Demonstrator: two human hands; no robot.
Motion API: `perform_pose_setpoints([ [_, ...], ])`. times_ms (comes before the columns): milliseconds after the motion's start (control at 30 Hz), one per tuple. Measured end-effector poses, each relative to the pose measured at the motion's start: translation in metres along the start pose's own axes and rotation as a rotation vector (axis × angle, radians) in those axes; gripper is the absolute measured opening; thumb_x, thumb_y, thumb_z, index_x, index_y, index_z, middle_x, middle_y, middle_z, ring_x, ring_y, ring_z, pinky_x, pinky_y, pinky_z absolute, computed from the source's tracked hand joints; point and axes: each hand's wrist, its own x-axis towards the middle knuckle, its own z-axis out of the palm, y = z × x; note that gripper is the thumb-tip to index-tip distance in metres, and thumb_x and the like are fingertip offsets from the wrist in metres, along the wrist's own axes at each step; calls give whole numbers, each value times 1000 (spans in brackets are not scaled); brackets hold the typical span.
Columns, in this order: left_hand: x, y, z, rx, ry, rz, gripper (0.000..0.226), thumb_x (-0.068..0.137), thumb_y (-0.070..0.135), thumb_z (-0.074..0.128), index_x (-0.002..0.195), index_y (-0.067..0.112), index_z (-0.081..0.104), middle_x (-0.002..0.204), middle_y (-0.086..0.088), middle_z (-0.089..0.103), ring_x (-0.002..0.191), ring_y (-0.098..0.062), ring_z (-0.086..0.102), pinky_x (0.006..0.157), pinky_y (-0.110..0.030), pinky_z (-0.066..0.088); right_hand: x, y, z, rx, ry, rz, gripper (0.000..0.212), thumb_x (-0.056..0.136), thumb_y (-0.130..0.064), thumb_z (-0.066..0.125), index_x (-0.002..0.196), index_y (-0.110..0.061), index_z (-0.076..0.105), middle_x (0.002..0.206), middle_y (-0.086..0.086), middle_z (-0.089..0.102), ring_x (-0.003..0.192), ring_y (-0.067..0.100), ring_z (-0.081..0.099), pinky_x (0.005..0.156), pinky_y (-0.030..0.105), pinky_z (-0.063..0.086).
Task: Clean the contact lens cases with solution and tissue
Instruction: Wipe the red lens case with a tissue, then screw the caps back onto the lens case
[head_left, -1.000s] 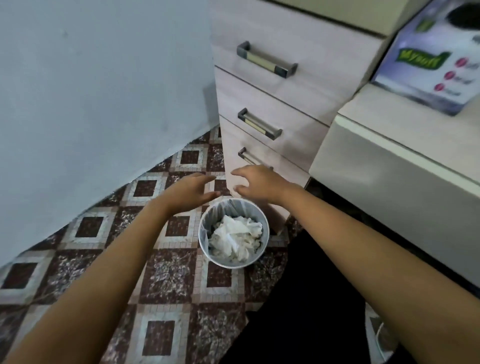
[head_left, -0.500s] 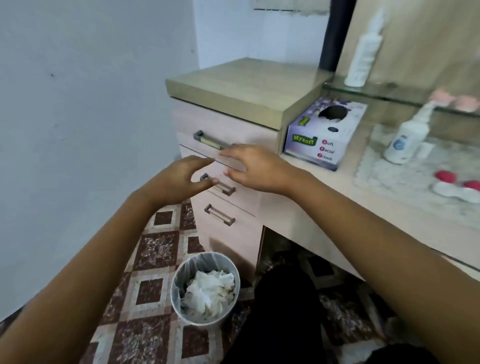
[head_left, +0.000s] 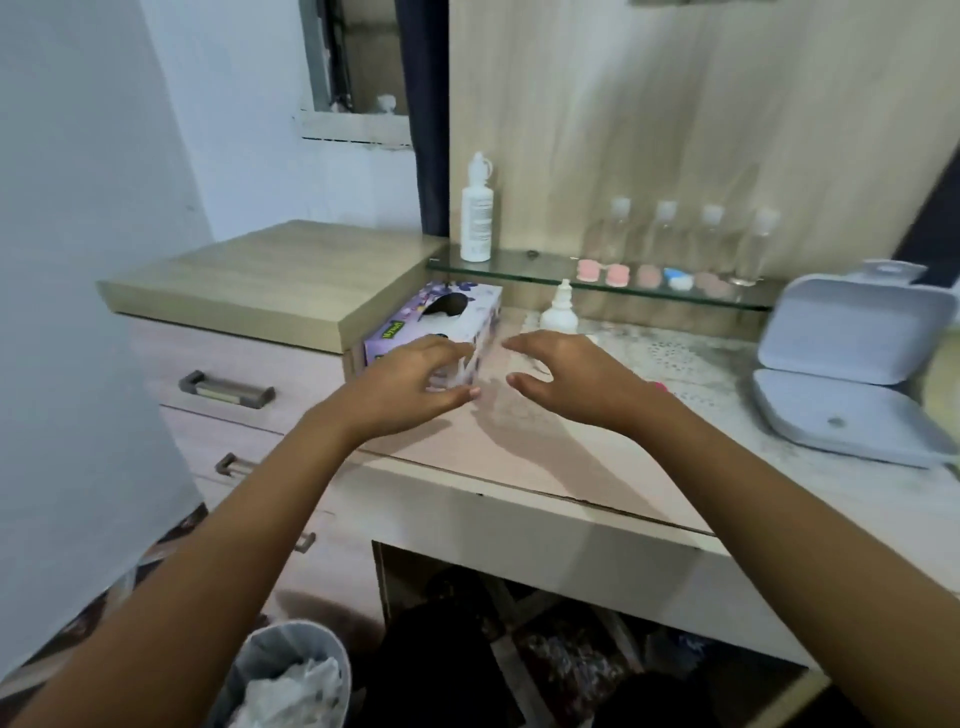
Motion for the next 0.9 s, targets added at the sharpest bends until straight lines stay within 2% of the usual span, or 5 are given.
perform_pose_setpoints([
  [233, 55, 54, 45, -42, -72, 167, 59, 86, 52, 53, 137, 23, 44, 134, 6, 48, 125, -9, 43, 105, -27, 33, -47, 63, -19, -1, 31, 221, 45, 94, -32, 49, 137, -20, 43, 140, 0, 47, 119, 17, 49, 98, 25, 32],
  [500, 94, 80, 97, -62, -153, 211, 52, 87, 45, 58, 133, 23, 49, 125, 1, 52, 117, -13, 47, 96, -23, 36, -78, 112, -12, -8, 61, 352, 42, 92, -27, 52, 132, -16, 49, 132, 5, 54, 122, 20, 47, 101, 27, 33],
  [700, 100, 76, 120, -49, -154, 173, 47, 89, 40, 57, 132, 22, 50, 104, -1, 47, 101, -16, 49, 79, -20, 32, -80, 127, 9, 88, 92, 437, 40, 89, -27, 55, 129, -23, 53, 109, 6, 56, 105, 19, 53, 76, 14, 29],
  [800, 104, 73, 126, -24, -130, 176, 41, 91, 34, 56, 129, 17, 53, 100, -2, 48, 101, -19, 50, 83, -24, 36, -75, 127, 18, 104, 127, 449, 41, 87, -34, 56, 127, -24, 54, 101, 4, 55, 100, 21, 55, 87, 28, 42],
  [900, 107, 72, 129, -21, -135, 167, 36, 92, 30, 53, 125, 16, 57, 105, -4, 51, 105, -20, 49, 88, -28, 37, -70, 125, 23, 117, 154, 462, 39, 87, -35, 57, 123, -21, 57, 104, 5, 57, 100, 21, 55, 91, 38, 45],
])
